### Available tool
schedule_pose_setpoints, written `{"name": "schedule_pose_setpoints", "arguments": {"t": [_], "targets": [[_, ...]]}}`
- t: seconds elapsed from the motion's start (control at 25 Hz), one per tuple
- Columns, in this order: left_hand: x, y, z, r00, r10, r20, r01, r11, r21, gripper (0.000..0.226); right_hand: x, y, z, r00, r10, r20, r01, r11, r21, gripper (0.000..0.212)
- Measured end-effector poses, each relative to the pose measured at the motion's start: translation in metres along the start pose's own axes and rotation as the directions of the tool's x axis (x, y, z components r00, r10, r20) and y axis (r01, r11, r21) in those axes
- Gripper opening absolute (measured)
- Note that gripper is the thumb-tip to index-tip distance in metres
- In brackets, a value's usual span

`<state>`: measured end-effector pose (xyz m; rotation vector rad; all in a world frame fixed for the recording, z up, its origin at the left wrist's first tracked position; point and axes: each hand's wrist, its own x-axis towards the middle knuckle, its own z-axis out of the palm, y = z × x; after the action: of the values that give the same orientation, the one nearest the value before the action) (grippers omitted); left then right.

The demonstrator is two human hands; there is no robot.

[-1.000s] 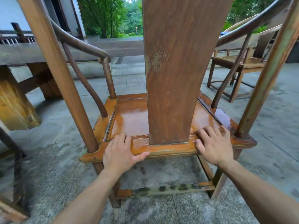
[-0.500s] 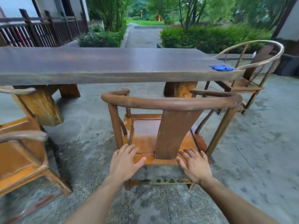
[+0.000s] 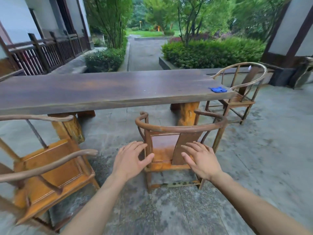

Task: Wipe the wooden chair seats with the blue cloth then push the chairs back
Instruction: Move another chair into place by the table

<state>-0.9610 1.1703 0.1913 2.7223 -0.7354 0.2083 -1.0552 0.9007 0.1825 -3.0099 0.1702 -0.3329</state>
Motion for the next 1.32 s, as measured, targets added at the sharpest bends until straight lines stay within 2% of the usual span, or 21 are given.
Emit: {"name": "schedule_pose_setpoints", "arguments": {"t": [0.24, 0.48, 0.64, 0.8, 1.04, 1.2, 1.32], "targets": [[-0.050, -0.016, -0.055, 0.995, 0.025, -0.099, -0.014, 0.994, 0.110, 0.083, -0.021, -0.046, -0.049, 0.994, -0.098, -0.046, 0.094, 0.993, -0.072, 0.070], [-0.077, -0.026, -0.078, 0.987, -0.038, -0.158, 0.066, 0.982, 0.177, 0.081, -0.021, -0.062, -0.066, 0.981, -0.157, -0.111, 0.145, 0.983, -0.109, 0.062], [-0.106, -0.045, -0.102, 0.976, -0.117, -0.186, 0.161, 0.957, 0.241, 0.086, -0.010, -0.097, -0.063, 0.970, -0.228, -0.082, 0.223, 0.972, -0.067, 0.061], [-0.160, -0.082, -0.125, 0.920, -0.299, -0.253, 0.365, 0.889, 0.277, 0.082, 0.003, -0.167, -0.050, 0.915, -0.401, -0.042, 0.401, 0.916, 0.013, 0.069], [-0.263, -0.130, -0.160, 0.765, -0.522, -0.378, 0.633, 0.719, 0.287, 0.084, 0.002, -0.270, -0.033, 0.791, -0.611, -0.046, 0.612, 0.786, 0.084, 0.070], [-0.298, -0.146, -0.171, 0.701, -0.566, -0.435, 0.704, 0.648, 0.291, 0.083, 0.003, -0.307, -0.031, 0.732, -0.679, -0.056, 0.680, 0.725, 0.110, 0.078], [-0.304, -0.159, -0.173, 0.678, -0.579, -0.452, 0.724, 0.632, 0.276, 0.081, 0.009, -0.316, -0.029, 0.724, -0.687, -0.064, 0.689, 0.715, 0.114, 0.080]]}}
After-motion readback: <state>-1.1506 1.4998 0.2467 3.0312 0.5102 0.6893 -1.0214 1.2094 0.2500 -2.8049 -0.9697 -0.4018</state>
